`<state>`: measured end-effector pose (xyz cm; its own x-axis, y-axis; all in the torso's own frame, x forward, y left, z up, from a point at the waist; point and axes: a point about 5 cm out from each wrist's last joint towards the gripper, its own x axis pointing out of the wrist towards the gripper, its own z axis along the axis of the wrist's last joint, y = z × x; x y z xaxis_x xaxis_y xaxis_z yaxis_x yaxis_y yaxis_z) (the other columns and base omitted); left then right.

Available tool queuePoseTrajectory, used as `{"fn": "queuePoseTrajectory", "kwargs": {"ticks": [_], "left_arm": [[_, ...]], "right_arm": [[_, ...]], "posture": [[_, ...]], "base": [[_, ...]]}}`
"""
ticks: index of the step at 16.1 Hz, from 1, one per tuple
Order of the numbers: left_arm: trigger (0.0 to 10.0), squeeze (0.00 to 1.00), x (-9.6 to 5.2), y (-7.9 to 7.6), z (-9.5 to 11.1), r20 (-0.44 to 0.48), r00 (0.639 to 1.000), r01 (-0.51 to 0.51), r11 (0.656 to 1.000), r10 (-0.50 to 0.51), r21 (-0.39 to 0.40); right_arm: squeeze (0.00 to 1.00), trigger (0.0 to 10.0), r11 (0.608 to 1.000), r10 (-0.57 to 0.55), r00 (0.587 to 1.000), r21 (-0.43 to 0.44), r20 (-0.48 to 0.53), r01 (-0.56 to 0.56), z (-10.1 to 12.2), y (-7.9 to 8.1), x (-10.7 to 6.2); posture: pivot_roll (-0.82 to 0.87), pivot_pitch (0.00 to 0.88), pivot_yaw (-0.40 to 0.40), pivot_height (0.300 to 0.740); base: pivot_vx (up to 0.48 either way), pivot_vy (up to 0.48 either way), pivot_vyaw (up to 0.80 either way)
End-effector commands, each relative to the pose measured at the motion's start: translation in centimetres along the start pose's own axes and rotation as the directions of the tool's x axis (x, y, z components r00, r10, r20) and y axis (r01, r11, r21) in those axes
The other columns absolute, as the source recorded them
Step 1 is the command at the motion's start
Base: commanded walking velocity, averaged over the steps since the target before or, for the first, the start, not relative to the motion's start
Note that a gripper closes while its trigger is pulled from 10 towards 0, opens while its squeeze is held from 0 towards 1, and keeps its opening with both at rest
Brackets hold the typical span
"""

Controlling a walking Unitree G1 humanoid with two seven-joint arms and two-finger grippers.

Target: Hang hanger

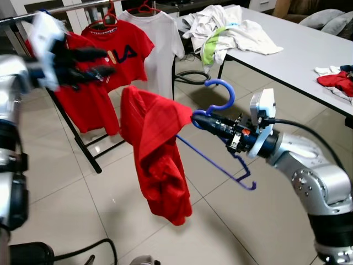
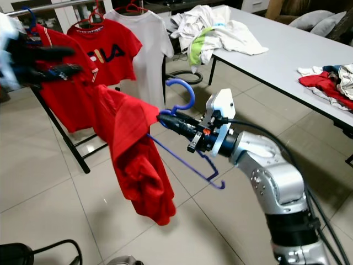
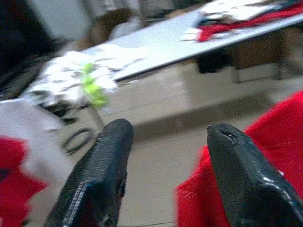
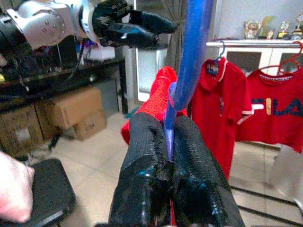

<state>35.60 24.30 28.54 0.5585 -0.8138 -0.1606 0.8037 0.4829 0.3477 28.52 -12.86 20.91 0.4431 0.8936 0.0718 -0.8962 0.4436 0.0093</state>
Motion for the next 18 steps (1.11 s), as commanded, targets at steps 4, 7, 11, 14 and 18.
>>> {"fn": "queuePoseTrajectory", "kwargs": {"ticks": [4, 7, 11, 14, 18], "left_arm": [[10.0, 0.52, 1.8, -2.1, -1.2, -0.101, 0.973, 0.216, 0.975, -0.21, 0.053], [10.0, 0.0, 2.2, -3.2, -1.7, -0.21, 0.92, 0.357, 0.929, -0.332, 0.095], [10.0, 0.0, 1.7, -2.9, -1.3, -0.153, 0.922, 0.366, 0.93, -0.355, 0.045], [10.0, 0.0, 2.9, -3.5, 0.1, -0.082, 0.925, 0.378, 0.916, -0.37, 0.13], [10.0, 0.0, 5.3, -5.3, 1.9, -0.04, 0.92, 0.383, 0.875, -0.389, 0.297]], "right_arm": [[0.0, 0.0, 0.992, 0.096, 0.995, -0.081, -0.034, -0.099, 0.9, -0.2, -0.2], [0.0, 0.0, 0.984, 0.141, 0.988, -0.105, -0.06, -0.147, 1.5, -0.4, -0.6], [0.0, 0.0, 0.972, 0.212, 0.975, -0.085, -0.073, -0.218, 1.8, -0.2, -1.4], [0.0, 0.0, 0.974, 0.197, 0.976, -0.094, -0.088, -0.206, 1.8, -0.6, -1.3], [0.0, 0.0, 0.989, 0.108, 0.992, -0.095, -0.063, -0.114, 1.7, -1.3, -0.4]], "posture": [[0.03, 0.0, 0.046, 0.74], [0.02, 0.0, 0.057, 0.74], [0.02, 0.0, 0.061, 0.74], [0.03, 0.0, 0.054, 0.74], [0.03, 0.0, 0.053, 0.74]], "base": [[0.0, 0.0, 0.0], [0.0, 0.0, 0.0], [0.0, 0.0, 0.0], [0.0, 0.0, 0.0], [0.0, 0.0, 0.0]]}}
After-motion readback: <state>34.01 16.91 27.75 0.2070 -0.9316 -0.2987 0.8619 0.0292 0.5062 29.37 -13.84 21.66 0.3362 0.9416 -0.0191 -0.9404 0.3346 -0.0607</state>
